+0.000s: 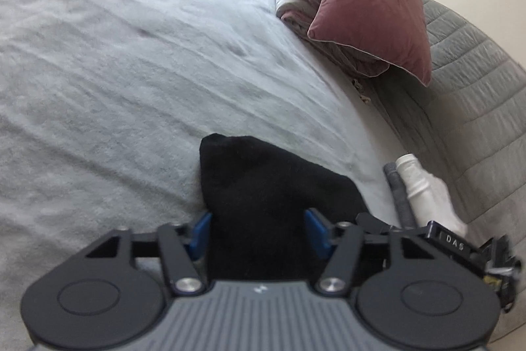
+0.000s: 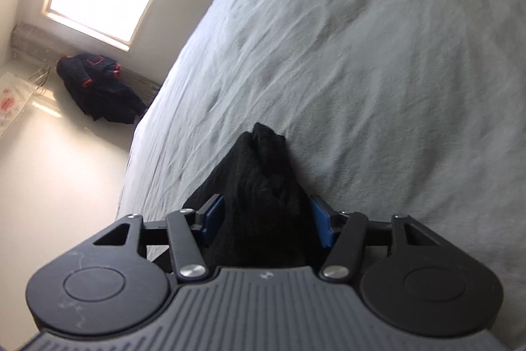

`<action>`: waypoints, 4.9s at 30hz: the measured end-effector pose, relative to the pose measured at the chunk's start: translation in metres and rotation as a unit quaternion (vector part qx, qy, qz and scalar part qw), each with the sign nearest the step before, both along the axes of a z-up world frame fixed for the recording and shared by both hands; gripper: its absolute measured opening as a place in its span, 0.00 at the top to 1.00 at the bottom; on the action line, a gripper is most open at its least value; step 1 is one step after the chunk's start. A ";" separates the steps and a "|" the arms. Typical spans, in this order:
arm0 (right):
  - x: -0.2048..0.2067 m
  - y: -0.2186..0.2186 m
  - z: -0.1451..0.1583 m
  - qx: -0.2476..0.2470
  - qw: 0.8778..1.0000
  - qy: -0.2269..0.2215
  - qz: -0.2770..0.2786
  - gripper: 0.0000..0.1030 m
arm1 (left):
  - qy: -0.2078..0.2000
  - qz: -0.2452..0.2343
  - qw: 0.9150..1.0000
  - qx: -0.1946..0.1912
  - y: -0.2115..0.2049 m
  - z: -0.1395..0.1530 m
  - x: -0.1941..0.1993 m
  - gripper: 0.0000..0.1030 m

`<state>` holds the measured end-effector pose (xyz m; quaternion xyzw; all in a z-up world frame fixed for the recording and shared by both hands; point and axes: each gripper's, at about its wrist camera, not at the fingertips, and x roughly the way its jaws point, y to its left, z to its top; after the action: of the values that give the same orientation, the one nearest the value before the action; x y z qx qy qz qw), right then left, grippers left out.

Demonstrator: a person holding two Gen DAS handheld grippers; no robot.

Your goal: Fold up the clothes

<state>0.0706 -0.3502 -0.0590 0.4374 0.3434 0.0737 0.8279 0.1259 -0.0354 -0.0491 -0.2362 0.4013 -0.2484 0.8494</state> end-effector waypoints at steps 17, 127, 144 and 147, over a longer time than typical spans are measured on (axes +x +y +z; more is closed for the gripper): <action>-0.017 -0.010 0.037 0.029 0.997 -0.062 -0.027 0.80 | -0.067 -0.005 0.997 0.038 -0.027 0.064 -0.020 0.87; -0.092 -0.258 0.090 -0.060 0.933 -0.073 -0.348 0.91 | -0.471 -0.369 0.721 0.350 -0.365 0.081 -0.070 0.82; -0.096 -0.234 0.133 -0.258 0.918 -0.132 -0.272 0.64 | -0.299 -0.437 0.841 0.111 -0.326 0.139 0.022 0.44; -0.084 -0.226 0.133 -0.288 0.912 -0.141 -0.256 0.64 | -0.266 -0.391 0.879 0.061 -0.338 0.131 0.050 0.43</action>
<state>-0.0136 -0.5764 0.0736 0.2382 0.1060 -0.1821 0.9481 0.1759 -0.3734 0.0823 0.0675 0.2344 -0.5889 0.7705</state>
